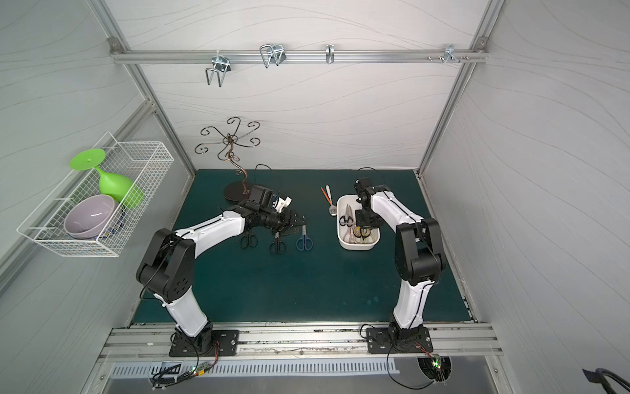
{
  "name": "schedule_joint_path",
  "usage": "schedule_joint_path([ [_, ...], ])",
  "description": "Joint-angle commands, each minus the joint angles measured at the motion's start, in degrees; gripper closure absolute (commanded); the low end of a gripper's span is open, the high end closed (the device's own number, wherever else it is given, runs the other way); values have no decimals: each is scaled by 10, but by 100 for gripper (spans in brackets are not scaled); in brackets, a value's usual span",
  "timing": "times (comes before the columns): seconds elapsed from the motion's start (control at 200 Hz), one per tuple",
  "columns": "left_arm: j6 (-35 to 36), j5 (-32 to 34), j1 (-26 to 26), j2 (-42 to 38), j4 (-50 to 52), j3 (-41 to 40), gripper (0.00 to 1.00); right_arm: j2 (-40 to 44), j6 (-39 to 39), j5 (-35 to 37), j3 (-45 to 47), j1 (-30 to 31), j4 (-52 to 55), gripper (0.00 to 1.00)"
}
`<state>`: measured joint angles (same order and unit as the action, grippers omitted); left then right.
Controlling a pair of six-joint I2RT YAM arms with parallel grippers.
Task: Take the scissors out of the storage box
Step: Pick up the scissors from the storage box.
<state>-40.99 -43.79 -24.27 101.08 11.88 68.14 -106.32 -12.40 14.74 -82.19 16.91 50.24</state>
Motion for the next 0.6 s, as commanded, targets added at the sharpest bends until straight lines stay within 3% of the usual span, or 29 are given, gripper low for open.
schedule_joint_path([
  [0.0, -1, -9, 0, -1, -16, 11, 35, 3, 3, -3, 8, -3, 13, 72],
  [0.595, -1, -11, 0, 2, -4, 29, 35, -26, -2, -8, 31, -9, -20, 72],
])
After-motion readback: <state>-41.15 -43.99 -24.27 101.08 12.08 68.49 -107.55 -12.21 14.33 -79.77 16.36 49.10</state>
